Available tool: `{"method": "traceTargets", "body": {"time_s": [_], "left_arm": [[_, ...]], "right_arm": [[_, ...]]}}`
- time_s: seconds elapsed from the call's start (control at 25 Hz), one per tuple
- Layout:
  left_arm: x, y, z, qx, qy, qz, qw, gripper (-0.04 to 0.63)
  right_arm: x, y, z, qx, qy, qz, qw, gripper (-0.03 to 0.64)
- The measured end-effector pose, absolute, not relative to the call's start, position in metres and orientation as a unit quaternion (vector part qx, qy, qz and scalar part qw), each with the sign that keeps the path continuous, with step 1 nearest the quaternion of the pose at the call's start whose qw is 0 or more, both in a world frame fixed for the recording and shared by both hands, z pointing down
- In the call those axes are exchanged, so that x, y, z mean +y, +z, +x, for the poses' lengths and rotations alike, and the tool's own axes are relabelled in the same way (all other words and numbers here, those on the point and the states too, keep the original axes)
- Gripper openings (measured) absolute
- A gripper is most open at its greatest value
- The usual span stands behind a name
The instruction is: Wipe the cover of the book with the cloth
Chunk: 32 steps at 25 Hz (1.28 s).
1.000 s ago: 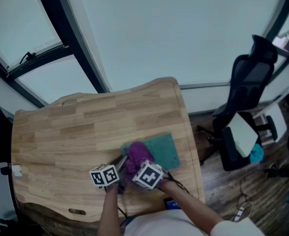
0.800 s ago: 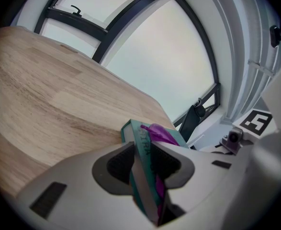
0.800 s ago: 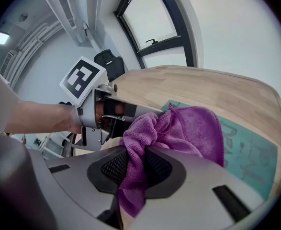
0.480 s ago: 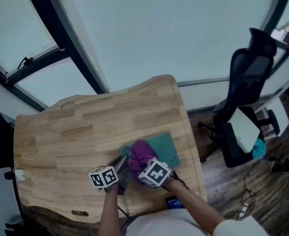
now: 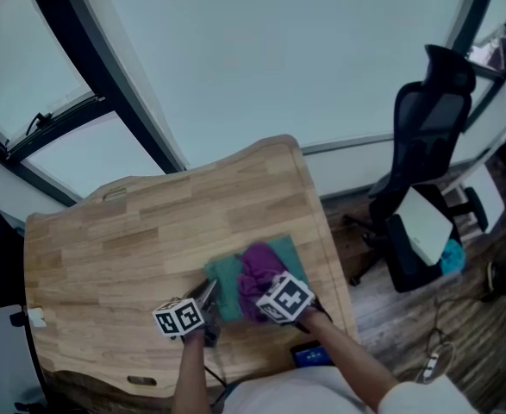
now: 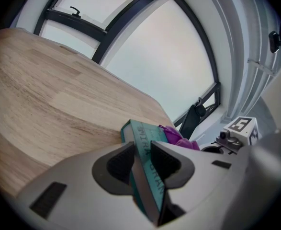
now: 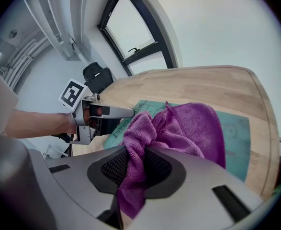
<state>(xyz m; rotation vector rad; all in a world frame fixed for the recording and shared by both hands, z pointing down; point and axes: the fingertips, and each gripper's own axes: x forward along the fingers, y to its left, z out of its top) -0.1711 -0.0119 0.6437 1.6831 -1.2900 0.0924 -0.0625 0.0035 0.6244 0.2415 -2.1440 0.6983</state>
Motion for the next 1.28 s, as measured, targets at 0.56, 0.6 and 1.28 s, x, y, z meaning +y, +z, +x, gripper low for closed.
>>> {"method": "traceTargets", "body": {"time_s": [0.56, 0.6, 1.28], "left_arm": [[-0.014, 0.643, -0.171, -0.529, 0.039, 0.695, 0.485, 0.11], [-0.013, 0.644, -0.171, -0.529, 0.04, 0.694, 0.487, 0.11], [-0.012, 0.646, -0.172, -0.529, 0.04, 0.692, 0.49, 0.11]], "right_arm": [[0.001, 0.626, -0.059, -0.855, 0.281, 0.108, 0.423, 0.077], [0.001, 0.626, -0.057, -0.853, 0.283, 0.109, 0.424, 0.077], [-0.008, 0.626, -0.044, -0.852, 0.301, 0.125, 0.41, 0.077]]}}
